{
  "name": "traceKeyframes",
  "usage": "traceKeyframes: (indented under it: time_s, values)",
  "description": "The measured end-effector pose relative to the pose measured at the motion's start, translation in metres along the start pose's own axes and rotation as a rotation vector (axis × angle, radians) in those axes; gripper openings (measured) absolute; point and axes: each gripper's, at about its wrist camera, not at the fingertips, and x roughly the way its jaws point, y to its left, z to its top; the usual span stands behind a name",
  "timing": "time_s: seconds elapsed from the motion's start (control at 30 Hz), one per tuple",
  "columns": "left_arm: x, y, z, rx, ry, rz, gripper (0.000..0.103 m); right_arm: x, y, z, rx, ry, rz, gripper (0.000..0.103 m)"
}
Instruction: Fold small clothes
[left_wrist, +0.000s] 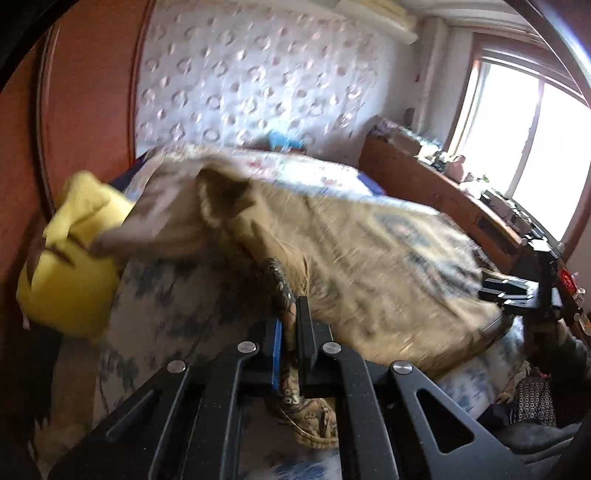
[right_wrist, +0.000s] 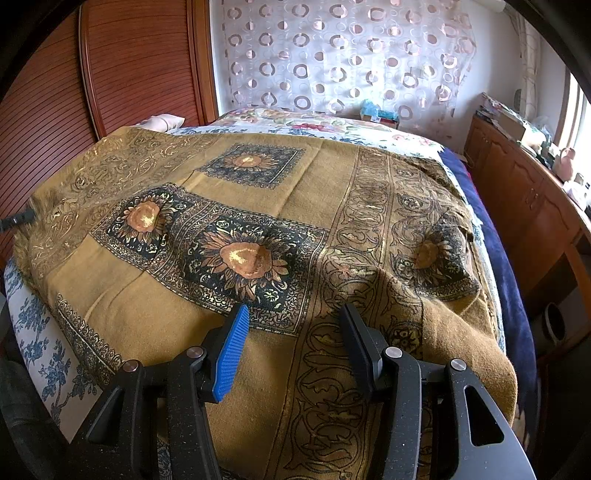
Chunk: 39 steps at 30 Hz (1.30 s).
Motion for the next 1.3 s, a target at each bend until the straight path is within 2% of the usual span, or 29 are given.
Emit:
traceKeyframes:
  time_s: [0.3,0.73,0.87,1.0,1.3]
  values:
    - [-0.006,-0.038,0.043,0.067,-0.089,-0.081,0.006,-0.001,0.001,-0.001,0.006,-0.002,0.003,0.053]
    - [-0.006,-0.099,0.087,0.18,-0.169,-0.207,0.006,-0.002,0.0,-0.001,0.012,-0.002,0.005,0.053]
    - [0.005,-0.123,0.099,0.221,-0.163,-0.238,0.006,-0.006,0.001,-0.001,0.008,0.003,-0.015,0.053]
    - [0.016,-0.146,0.11,0.251,-0.147,-0.278,0.006,-0.028,-0.007,0.0,0.064,-0.051,-0.009,0.053]
    - [0.033,-0.198,0.115,0.326,-0.111,-0.341,0.006,-0.078,-0.009,-0.003,0.074,-0.161,-0.047,0.053]
